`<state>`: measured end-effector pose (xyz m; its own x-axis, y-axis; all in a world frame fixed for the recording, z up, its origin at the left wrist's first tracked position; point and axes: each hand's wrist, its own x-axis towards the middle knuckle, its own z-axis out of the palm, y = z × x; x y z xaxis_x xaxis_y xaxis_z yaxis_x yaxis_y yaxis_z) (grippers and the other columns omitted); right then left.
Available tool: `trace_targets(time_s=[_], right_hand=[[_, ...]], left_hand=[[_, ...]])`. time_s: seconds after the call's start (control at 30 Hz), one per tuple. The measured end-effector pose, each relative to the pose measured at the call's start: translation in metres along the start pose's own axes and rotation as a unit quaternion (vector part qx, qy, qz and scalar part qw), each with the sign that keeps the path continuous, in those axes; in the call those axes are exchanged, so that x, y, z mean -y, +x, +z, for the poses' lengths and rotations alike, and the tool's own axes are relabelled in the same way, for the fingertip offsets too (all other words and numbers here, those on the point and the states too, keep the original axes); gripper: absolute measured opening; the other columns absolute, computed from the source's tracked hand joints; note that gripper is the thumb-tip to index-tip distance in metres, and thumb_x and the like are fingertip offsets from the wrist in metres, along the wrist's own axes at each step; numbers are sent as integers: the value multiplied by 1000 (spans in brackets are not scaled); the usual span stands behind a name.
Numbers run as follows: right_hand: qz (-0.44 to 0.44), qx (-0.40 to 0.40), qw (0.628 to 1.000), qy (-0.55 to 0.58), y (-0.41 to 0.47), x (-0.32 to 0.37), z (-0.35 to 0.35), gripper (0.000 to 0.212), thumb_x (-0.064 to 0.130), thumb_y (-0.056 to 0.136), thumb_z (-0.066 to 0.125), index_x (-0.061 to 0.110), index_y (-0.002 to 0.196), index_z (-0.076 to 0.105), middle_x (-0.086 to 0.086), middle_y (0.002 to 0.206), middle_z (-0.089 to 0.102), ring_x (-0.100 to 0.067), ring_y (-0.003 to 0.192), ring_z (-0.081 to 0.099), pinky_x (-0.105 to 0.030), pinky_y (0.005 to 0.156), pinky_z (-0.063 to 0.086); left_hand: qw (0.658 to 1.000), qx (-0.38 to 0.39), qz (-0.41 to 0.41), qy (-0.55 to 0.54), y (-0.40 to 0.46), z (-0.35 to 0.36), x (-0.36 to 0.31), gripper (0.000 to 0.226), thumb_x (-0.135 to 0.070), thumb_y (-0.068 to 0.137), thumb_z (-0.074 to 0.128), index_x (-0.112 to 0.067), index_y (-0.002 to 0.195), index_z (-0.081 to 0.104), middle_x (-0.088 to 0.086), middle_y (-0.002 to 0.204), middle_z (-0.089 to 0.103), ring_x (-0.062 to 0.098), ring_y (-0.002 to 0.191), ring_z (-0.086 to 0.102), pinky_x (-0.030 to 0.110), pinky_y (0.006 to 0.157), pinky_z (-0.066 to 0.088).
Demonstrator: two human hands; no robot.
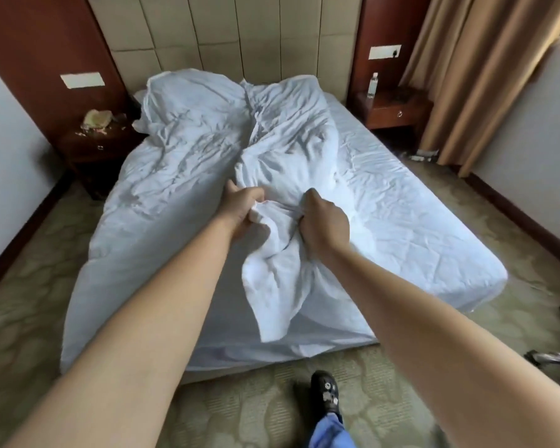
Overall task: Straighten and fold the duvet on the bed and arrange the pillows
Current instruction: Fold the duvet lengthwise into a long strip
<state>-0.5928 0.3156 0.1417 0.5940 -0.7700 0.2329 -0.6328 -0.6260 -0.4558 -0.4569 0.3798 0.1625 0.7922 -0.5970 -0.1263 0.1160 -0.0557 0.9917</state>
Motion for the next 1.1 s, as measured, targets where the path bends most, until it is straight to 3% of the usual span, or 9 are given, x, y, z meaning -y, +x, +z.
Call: trace_targets(time_s=[0.17, 0.37, 0.5, 0.6, 0.7, 0.77, 0.9, 1.0, 1.1], right_hand=[[-22, 212, 969, -122, -67, -30, 65, 27, 18, 98, 36, 11, 120, 48, -18, 118, 61, -36, 108, 58, -37, 84, 45], [-48, 213, 969, -113, -77, -60, 63, 32, 26, 94, 45, 13, 123, 44, -14, 120, 59, -34, 109, 56, -36, 83, 43], [-120, 287, 940, -139, -83, -68, 61, 109, 60, 75, 65, 18, 152, 0, -10, 151, 26, -30, 135, 31, -42, 106, 31], [-98, 334, 921, -176, -99, -74, 82, 133, 60, 68, 74, 14, 148, -22, -10, 158, -7, -30, 146, 6, -46, 118, 16], [-30, 318, 934, -159, -101, -85, 89, 126, 52, 73, 73, 19, 148, -23, -10, 156, 0, -30, 144, 13, -45, 116, 19], [-6, 276, 953, -121, -99, -98, 87, 105, 32, 84, 63, 23, 150, -18, -12, 144, 29, -32, 127, 40, -40, 103, 37], [-19, 163, 986, -27, -78, -105, 69, 52, 13, 87, 48, 14, 137, 32, -14, 103, 63, -34, 93, 59, -35, 65, 38], [-22, 118, 992, 40, -60, -101, 53, 32, 17, 87, 52, 10, 117, 46, -18, 97, 65, -39, 90, 59, -39, 65, 40], [-15, 117, 990, 77, -52, -100, 42, 32, 11, 79, 53, 11, 111, 51, -20, 97, 65, -39, 92, 58, -40, 70, 42]], left_hand=[[967, 24, -166, 191, -46, -36, 96, 73, 2, 80, 62, -8, 142, 25, 12, 138, 38, 26, 117, 48, 32, 80, 50], [971, 8, -172, 166, -58, -27, 122, 46, 1, 80, 56, -3, 124, 43, 10, 117, 52, 24, 106, 53, 32, 85, 48], [988, -39, -97, 116, -53, -16, 71, 36, -1, 83, 50, 3, 119, 50, 12, 92, 52, 21, 91, 53, 27, 77, 44], [991, -41, -114, 62, -64, 0, 76, 31, 2, 87, 44, 4, 117, 50, 10, 87, 47, 19, 84, 50, 24, 73, 42], [984, -50, -169, 1, -68, 14, 98, 29, -1, 86, 44, 5, 112, 53, 14, 91, 52, 22, 87, 54, 30, 75, 44], [979, -55, -195, -22, -66, 20, 109, 23, -9, 78, 50, 3, 96, 59, 11, 77, 52, 22, 75, 54, 30, 70, 44], [977, -95, -186, -47, -63, 35, 124, 38, -30, 72, 66, -5, 100, 62, 8, 89, 65, 24, 82, 63, 28, 70, 49], [983, -1, -186, -6, -79, 44, 128, 82, -50, 54, 81, -25, 127, 51, -3, 116, 63, 16, 104, 61, 32, 90, 50], [977, 76, -196, 36, -96, 49, 129, 69, -27, 70, 83, -32, 126, 43, -8, 105, 66, 4, 89, 63, 17, 69, 48]])
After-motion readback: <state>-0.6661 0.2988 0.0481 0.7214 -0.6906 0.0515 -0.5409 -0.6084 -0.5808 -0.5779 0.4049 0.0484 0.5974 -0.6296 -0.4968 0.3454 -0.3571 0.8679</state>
